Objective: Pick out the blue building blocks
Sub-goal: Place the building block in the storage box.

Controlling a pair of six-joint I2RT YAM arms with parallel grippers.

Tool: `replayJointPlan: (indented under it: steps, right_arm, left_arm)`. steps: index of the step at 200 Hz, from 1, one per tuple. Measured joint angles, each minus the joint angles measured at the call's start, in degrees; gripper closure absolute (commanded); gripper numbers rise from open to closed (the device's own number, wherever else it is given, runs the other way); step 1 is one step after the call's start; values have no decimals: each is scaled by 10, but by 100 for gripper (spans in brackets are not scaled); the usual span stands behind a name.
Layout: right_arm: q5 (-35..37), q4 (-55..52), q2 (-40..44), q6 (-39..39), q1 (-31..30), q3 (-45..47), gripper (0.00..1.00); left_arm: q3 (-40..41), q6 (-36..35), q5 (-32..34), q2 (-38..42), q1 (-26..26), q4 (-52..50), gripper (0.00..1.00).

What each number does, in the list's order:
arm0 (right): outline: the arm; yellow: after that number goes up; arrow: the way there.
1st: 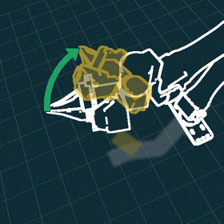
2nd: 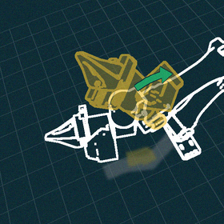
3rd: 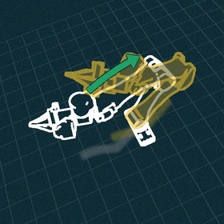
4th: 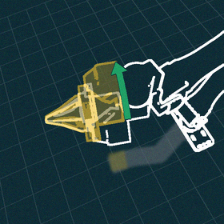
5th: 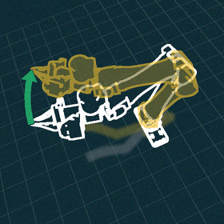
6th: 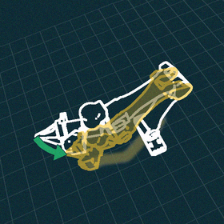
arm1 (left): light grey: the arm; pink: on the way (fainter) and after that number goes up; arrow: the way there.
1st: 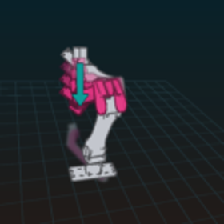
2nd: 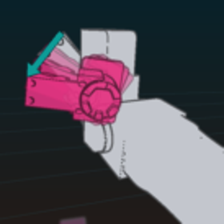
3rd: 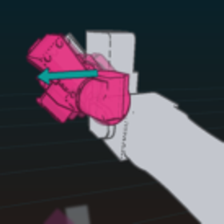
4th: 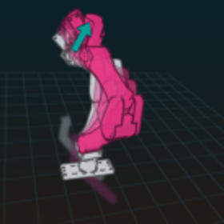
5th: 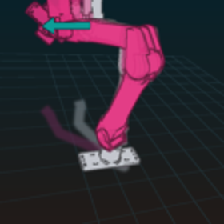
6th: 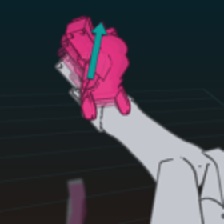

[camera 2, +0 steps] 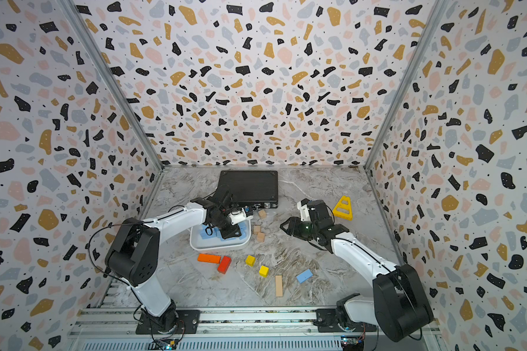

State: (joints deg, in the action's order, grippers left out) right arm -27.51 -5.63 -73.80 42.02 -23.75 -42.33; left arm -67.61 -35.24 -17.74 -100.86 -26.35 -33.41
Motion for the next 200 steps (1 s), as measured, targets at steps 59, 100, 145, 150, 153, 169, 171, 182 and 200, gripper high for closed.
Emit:
replayJointPlan:
  steps: [59, 100, 145, 150, 153, 169, 171, 182, 200]
  right_arm:
    - [-1, 1, -1, 0, 0, 1, 46]
    - [-1, 1, -1, -2, 0, 1, 45]
    - [5, -34, -4, -20, -1, -2, 45]
    - [9, -45, -4, -24, -1, -3, 45]
    - [12, -53, -5, -25, -1, -5, 45]
    - [28, -101, -7, -37, -1, -19, 45]
    - [31, -108, -8, -39, -1, -23, 45]
    - [47, -147, -11, -47, -1, -39, 45]
    - [80, -216, -16, -56, -1, -66, 43]
  left_arm:
    - [6, -16, -2, 10, 0, -22, 68]
    - [18, -20, -2, 25, 0, -43, 57]
    - [20, -18, -2, 56, 0, -58, 49]
    - [20, -16, -2, 61, 0, -60, 48]
    - [20, -16, -2, 64, 0, -60, 47]
    - [16, -8, -2, 81, 0, -69, 44]
    - [15, -6, -2, 83, 0, -71, 44]
    - [8, 5, -2, 94, 0, -77, 43]
    - [-1, 33, -5, 118, 0, -83, 41]
